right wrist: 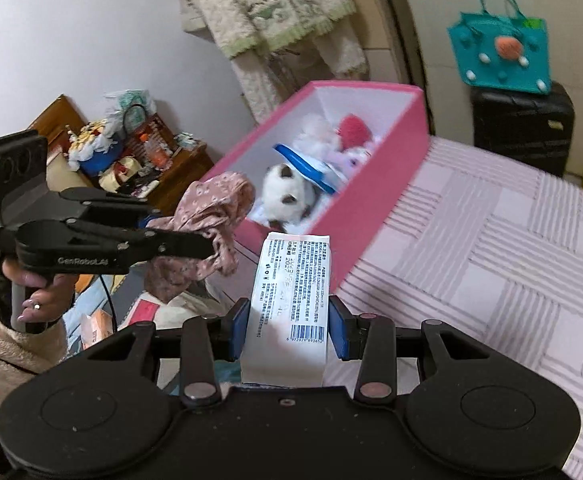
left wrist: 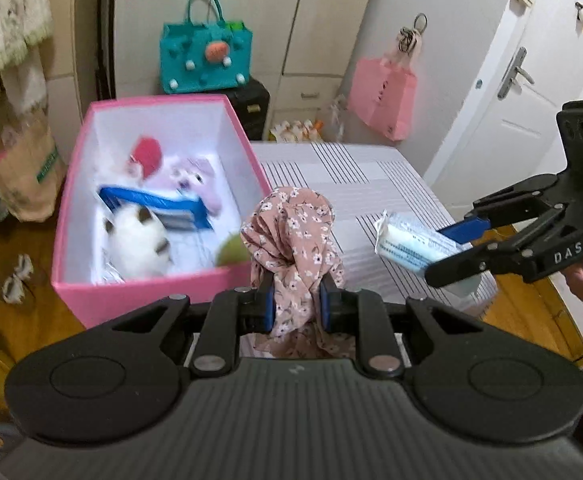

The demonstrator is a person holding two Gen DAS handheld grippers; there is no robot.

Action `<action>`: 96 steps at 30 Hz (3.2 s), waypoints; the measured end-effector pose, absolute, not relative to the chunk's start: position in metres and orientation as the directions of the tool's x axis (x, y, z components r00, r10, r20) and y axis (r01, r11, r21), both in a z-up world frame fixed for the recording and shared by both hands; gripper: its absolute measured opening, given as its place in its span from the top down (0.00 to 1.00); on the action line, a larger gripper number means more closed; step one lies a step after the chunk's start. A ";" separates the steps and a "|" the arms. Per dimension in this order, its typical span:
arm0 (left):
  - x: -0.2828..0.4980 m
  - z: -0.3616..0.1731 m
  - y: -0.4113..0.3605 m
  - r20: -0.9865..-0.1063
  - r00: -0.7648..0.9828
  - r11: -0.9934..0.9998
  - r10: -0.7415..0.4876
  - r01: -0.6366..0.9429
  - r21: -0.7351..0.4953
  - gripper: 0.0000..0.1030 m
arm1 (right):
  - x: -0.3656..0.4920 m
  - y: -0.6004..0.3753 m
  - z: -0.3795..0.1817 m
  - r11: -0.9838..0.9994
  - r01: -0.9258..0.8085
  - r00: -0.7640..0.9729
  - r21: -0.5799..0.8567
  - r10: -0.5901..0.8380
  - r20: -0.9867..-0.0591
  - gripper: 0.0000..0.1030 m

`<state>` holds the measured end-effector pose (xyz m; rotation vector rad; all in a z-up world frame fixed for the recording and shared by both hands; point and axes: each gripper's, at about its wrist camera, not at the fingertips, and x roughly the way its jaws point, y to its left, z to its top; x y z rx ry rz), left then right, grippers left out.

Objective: Organize soft objects
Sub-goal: 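Carry the scrunchie and tissue packet over the pink box with both tools, then lower the scrunchie into the box and open the left tool while the right tool releases the packet, then withdraw both tools from the pink box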

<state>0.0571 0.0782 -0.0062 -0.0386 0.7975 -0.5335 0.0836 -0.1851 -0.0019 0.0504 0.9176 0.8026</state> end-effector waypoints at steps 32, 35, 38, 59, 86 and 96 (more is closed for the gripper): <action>0.279 -0.057 0.133 -0.690 0.628 0.928 -0.361 0.169 -0.332 0.81 | 0.277 -0.042 -0.037 0.824 -0.566 0.572 -0.027 0.369 -0.733 0.56; 0.288 -0.062 0.135 -0.701 0.580 0.906 -0.415 0.197 -0.374 0.81 | 0.286 -0.043 -0.044 0.842 -0.539 0.563 -0.014 0.348 -0.749 0.55; 0.290 -0.061 0.132 -0.704 0.578 0.908 -0.413 0.202 -0.366 0.81 | 0.290 -0.043 -0.046 0.843 -0.538 0.571 -0.018 0.348 -0.743 0.56; 0.213 -0.026 0.117 -0.663 0.677 0.946 -0.318 0.269 -0.179 0.36 | 0.203 -0.112 -0.014 0.829 -0.543 0.596 0.133 0.492 -0.635 0.45; 0.072 0.023 0.075 -0.592 0.760 0.949 -0.270 0.315 -0.028 0.09 | 0.073 -0.175 0.031 0.813 -0.578 0.669 0.071 0.521 -0.530 0.30; 0.054 0.017 0.063 -0.611 0.749 0.952 -0.258 0.305 -0.028 0.01 | 0.047 -0.190 0.027 0.878 -0.478 0.729 0.035 0.419 -0.542 0.05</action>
